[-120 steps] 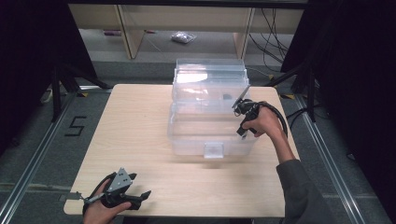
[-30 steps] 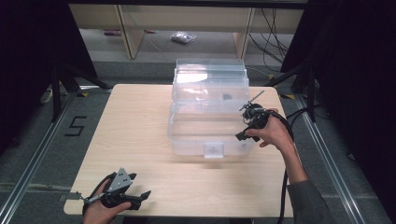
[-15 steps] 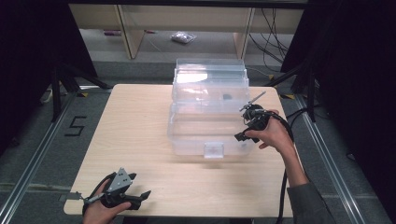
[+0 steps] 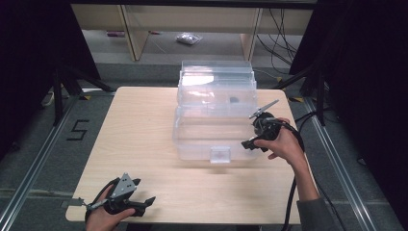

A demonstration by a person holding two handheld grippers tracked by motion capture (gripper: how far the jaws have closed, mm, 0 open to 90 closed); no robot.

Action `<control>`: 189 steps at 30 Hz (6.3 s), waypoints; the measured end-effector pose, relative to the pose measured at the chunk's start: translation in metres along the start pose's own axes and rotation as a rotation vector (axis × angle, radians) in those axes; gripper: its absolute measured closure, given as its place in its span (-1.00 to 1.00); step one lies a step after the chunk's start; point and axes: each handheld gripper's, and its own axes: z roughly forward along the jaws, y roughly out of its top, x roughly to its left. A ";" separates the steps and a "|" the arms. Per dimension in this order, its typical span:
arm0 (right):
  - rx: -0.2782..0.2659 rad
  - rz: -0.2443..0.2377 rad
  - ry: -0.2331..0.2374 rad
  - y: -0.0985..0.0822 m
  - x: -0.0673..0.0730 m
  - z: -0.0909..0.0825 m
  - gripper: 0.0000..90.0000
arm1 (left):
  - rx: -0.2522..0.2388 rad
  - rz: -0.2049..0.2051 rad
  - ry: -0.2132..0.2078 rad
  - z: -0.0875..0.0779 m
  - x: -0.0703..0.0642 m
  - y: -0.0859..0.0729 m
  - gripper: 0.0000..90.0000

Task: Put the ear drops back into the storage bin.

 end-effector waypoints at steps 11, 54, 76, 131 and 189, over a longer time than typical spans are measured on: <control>-0.028 0.013 0.020 -0.016 0.007 0.000 -0.47 | -0.010 0.001 -0.006 0.001 0.000 0.000 -0.61; -0.108 -0.015 0.022 -0.050 0.030 -0.017 -0.56 | -0.018 -0.010 -0.017 0.001 -0.003 0.000 -0.61; -0.143 -0.009 0.061 -0.065 0.043 0.001 -0.59 | -0.023 -0.010 -0.022 0.001 -0.003 0.001 -0.61; -0.229 0.035 0.070 -0.128 0.062 0.019 -0.60 | -0.012 0.011 -0.011 0.002 -0.003 0.000 -0.60; -0.243 0.014 0.023 -0.183 0.071 0.034 -0.63 | -0.004 0.016 -0.006 0.003 -0.003 0.000 -0.61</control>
